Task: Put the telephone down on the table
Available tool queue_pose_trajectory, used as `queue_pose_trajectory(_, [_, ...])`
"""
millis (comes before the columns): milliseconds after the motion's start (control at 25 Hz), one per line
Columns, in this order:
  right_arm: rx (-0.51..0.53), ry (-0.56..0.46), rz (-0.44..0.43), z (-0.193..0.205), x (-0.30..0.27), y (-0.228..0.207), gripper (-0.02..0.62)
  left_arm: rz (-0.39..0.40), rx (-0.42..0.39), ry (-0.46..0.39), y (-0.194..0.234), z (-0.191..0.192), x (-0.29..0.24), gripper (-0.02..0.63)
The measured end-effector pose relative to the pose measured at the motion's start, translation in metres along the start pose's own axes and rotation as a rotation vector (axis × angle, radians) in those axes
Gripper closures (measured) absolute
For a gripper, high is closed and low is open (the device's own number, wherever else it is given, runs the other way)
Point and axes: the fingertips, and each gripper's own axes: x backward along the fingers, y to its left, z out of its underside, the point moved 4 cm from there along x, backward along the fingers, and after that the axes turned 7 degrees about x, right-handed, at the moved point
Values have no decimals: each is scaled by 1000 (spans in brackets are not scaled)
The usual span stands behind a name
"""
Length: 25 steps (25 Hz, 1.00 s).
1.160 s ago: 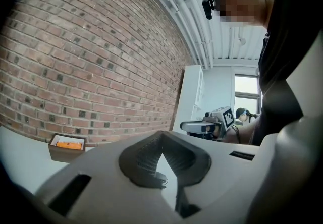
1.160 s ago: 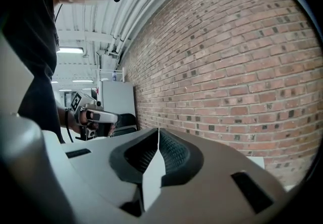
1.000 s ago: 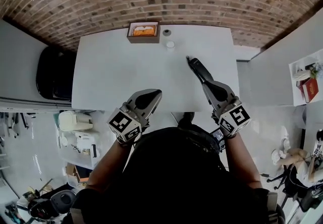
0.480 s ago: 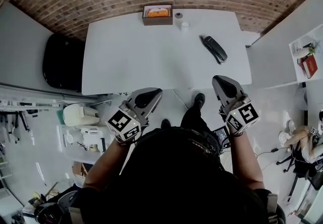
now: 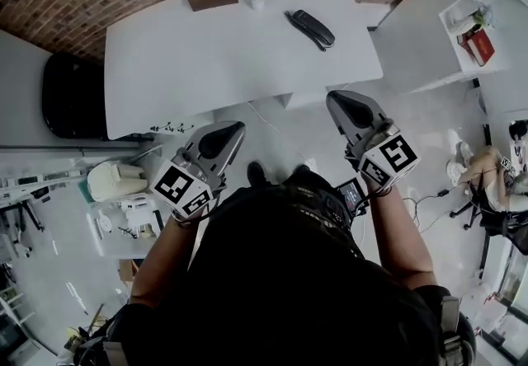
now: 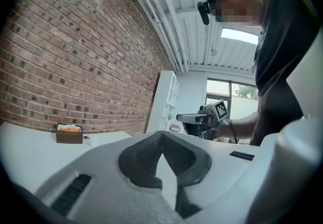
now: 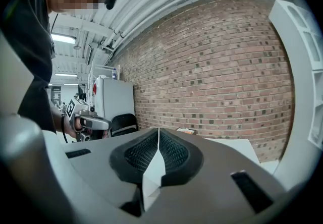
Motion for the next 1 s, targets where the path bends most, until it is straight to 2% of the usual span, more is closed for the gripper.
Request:
queue_pose_trajectory(200, [-18, -12, -56, 15, 42, 0, 574, -70, 1, -6, -36, 15, -11, 598])
queue_pose_trajectory(360, [-14, -5, -119, 32, 81, 13, 574, -97, 9, -13, -85, 31, -26, 598])
queue_pose_trajectory(680, [-34, -5, -173, 57, 171, 18, 574, -96, 36, -6, -187, 78, -65, 598])
queue_pose_trajectory(1000, [-37, -21, -177, 60, 226, 28, 575, -88, 8, -17, -241, 82, -81, 598])
